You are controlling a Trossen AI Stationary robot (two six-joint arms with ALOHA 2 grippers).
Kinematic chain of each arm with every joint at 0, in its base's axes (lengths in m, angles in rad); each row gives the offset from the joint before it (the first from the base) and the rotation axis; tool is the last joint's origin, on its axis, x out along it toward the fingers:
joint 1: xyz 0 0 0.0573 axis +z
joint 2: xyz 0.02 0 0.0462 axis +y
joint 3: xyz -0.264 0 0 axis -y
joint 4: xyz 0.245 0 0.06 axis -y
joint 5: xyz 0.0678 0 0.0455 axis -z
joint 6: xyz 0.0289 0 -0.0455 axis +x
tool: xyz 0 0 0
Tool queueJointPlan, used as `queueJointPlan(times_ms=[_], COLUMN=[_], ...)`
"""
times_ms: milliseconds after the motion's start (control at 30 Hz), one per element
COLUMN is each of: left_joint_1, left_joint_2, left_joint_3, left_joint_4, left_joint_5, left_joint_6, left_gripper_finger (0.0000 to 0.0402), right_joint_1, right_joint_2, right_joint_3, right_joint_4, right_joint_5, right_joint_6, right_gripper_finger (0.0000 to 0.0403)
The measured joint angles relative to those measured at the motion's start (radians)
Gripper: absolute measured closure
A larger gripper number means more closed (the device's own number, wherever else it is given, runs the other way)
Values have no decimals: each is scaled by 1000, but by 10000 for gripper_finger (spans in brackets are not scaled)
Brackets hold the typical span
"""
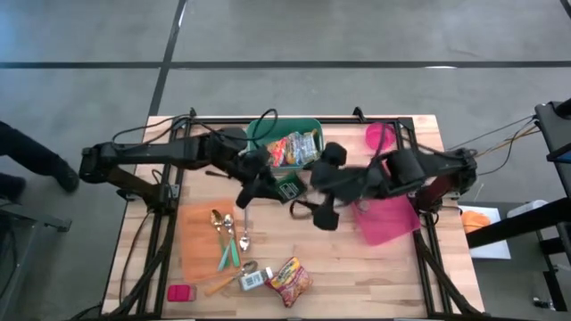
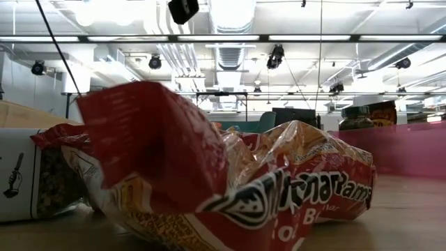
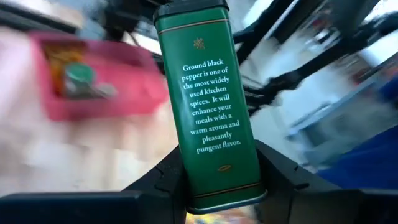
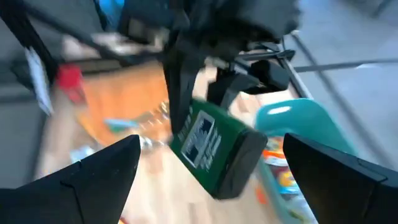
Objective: Pick & Place Food Item
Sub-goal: Put the green spice can into the pink bin
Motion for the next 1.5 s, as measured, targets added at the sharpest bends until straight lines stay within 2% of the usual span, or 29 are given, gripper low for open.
queueJointPlan(times_ms=[167,333,467,633,1000,1267,1367,1500], left_joint_1=[-30,-52,-63,-85,-102,-108,-110,-114], left_joint_2=[-18,-18,-25,-34,-37,-43,-47,-46], left_joint_3=[0,0,-1,-2,0,2,2,2], left_joint_4=[-6,22,59,88,90,116,143,160], left_joint_5=[-160,-268,-276,-285,-257,-257,-261,-257], left_joint_6=[142,215,266,360,374,366,365,365], left_gripper_finger=[271,271,271,271,271,271,271,271], right_joint_1=[-46,-69,-80,-81,-85,-92,-91,-92], right_joint_2=[0,0,5,2,5,12,13,12], right_joint_3=[58,49,26,26,38,37,36,36], right_joint_4=[12,3,8,27,14,9,10,10], right_joint_5=[-81,-137,-210,-202,-109,-162,-183,-184], right_joint_6=[105,125,127,108,70,57,57,61], right_gripper_finger=[12,12,12,12,12,12,25,75])
